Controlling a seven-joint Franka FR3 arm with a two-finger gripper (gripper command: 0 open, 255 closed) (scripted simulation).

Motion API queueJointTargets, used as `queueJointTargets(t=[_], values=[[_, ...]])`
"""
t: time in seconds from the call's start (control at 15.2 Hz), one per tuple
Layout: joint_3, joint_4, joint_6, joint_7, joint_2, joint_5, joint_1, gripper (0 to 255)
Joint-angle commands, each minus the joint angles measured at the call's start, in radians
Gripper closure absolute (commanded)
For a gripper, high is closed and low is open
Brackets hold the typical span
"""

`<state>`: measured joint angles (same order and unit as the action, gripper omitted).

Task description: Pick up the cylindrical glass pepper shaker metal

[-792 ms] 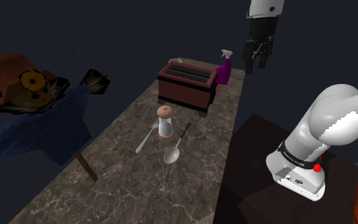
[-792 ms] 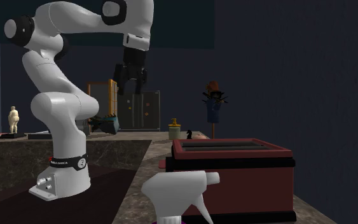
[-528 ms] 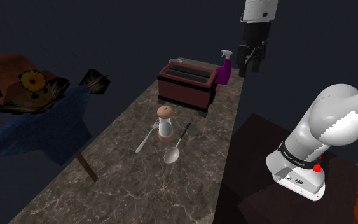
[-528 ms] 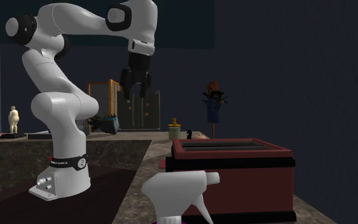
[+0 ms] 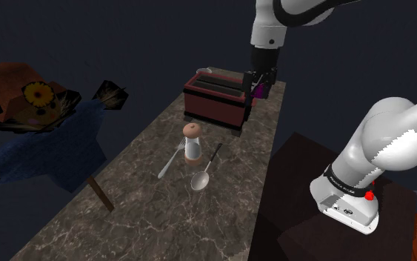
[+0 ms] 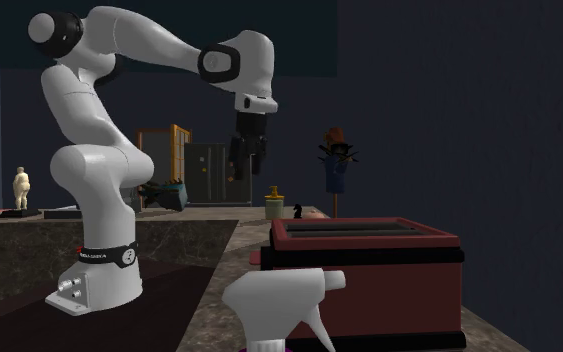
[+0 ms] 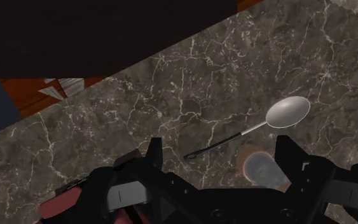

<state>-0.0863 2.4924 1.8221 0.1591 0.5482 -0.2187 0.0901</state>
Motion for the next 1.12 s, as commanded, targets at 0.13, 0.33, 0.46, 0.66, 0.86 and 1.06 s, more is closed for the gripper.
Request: queueJointTargets(t=[0.13,0.33,0.46,0.66,0.86,1.06], values=[[-0.053,-0.016,0.145,0.025,-0.105,-0.031,0.030,0],[-0.089,-0.043,0.246,0.042,-0.194,-0.041,0.048,0],[-0.112,-0.068,0.311,0.056,-0.257,-0.042,0.058,0],[-0.145,-0.114,0.400,0.082,-0.354,-0.033,0.071,0],[-0.174,-0.171,0.481,0.114,-0.455,-0.008,0.083,0],[-0.187,-0.200,0.534,0.133,-0.517,0.012,0.092,0]])
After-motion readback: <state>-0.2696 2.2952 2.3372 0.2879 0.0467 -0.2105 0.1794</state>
